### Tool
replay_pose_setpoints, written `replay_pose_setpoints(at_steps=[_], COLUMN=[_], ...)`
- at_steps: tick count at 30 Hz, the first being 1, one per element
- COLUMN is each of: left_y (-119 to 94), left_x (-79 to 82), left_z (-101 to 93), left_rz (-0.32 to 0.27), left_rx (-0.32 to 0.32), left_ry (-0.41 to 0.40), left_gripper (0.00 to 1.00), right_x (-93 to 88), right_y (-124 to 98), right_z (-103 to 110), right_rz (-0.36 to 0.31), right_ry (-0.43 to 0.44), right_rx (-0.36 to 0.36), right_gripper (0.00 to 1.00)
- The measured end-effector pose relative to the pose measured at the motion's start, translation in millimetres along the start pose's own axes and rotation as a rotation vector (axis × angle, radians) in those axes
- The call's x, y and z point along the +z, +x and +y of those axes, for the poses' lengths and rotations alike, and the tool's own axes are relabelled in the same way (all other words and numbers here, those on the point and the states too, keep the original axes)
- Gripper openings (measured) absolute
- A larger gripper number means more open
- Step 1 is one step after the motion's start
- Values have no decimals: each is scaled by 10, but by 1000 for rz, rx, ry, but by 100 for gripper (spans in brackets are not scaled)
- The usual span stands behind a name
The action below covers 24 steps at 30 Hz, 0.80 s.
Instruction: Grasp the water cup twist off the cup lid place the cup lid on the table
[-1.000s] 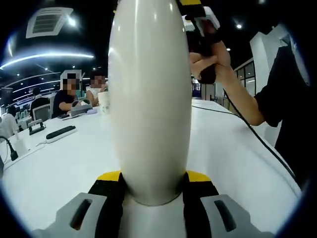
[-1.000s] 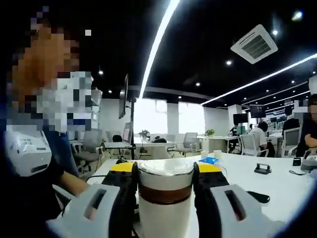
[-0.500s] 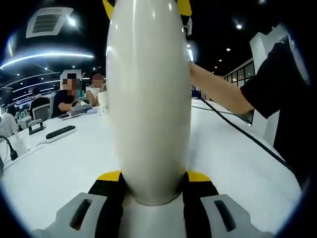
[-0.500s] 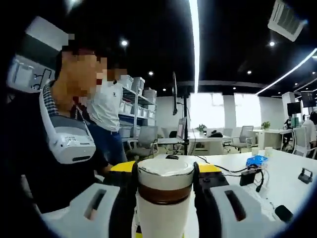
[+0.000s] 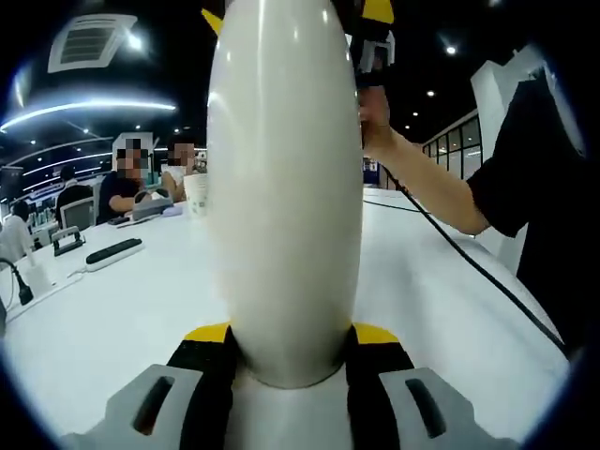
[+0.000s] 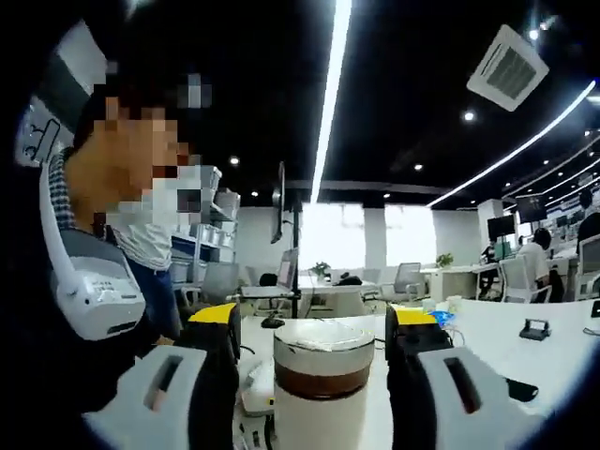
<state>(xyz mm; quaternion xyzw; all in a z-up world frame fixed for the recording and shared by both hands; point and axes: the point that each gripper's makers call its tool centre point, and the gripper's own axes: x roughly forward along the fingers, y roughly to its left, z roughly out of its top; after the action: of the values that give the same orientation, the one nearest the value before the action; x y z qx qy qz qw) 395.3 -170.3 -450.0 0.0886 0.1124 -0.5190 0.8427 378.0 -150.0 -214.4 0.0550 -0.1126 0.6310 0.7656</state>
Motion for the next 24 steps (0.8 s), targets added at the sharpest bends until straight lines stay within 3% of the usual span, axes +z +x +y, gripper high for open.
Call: replay_pose_setpoints(at_steps=[4,7,9,13,19,21,24], left_y=[-2,-3,-5,-6,-8,-9,-8], left_x=[0,2,2,3,1,1,8], left_z=[4,0,1,0,-1,-1,-2], left_rz=[0,0,1,1,1,1,-1], left_rx=[2,3,4,6,6,6,6], left_ry=[0,0,0,0,-2,-1,1], left_gripper=[48,48,48,48,48,48,48], right_x=[133,94,99,-73,-132,-190,-200], right_y=[4,17,23,79,112,99,108], right_z=[110,16,-18,-68,-126,-161,-105], right_rz=[-15,37,29,55,64,103,108], right_ry=[-34,-103,-126,-25,5,-9,-15], right_rx=[-121,-253,-299,-294,-262,-262,-216], right_gripper=[60,56,56,56,52,48,48])
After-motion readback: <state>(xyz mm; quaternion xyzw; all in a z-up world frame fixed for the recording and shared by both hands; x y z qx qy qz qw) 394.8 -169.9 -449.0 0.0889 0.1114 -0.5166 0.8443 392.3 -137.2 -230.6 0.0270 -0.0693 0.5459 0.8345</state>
